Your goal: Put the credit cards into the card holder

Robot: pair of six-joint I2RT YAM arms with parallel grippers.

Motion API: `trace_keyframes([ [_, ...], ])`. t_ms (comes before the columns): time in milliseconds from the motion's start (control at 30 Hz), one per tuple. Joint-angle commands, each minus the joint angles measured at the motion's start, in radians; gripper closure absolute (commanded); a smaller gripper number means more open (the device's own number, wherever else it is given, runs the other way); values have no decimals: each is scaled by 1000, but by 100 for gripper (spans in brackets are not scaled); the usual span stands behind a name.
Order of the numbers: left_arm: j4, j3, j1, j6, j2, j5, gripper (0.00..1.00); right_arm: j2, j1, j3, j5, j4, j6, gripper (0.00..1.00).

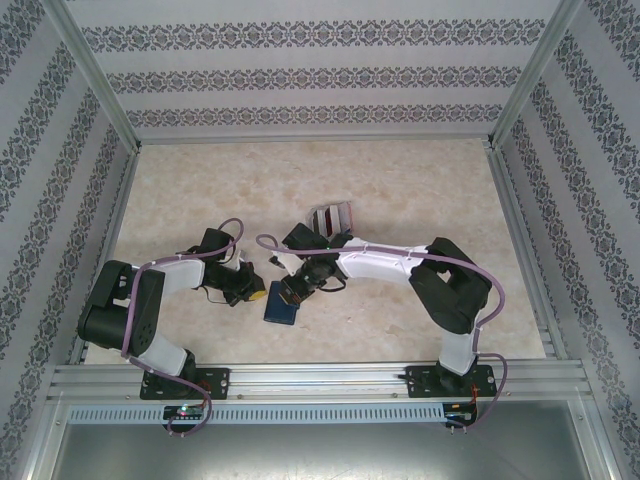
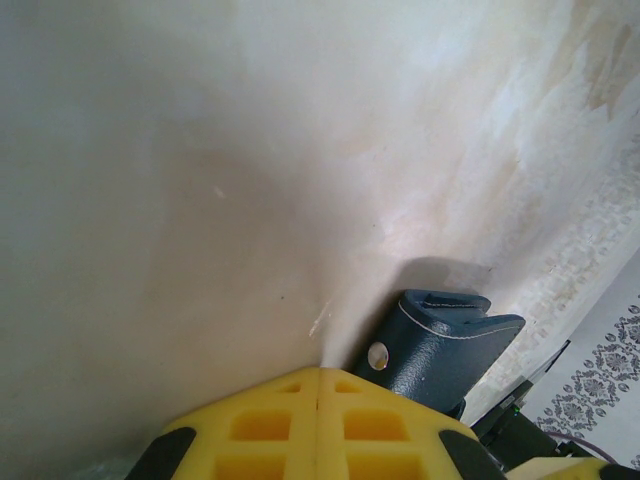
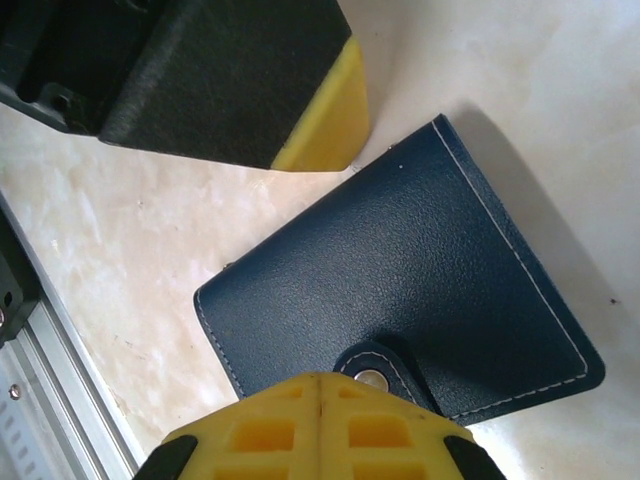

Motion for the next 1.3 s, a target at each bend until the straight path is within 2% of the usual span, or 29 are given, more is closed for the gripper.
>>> trace_keyframes([
  [0,-4,2,-5,26,30,-76,100,10,-1,-27,-9,13,8,96],
  [600,7,-7,-4,21,30,-74,100,36,-4,-49,-5,72,25,95],
  [767,10,-10,-5,21,33,-74,100,42,-7,-46,-53,74,22,95],
  [1000,13,-12,-5,21,33,-74,100,-47,-38,-82,-83,100,53,93],
  [1267,13,-14,-5,21,32,-71,100,-28,-39,-66,12,85,74,77],
])
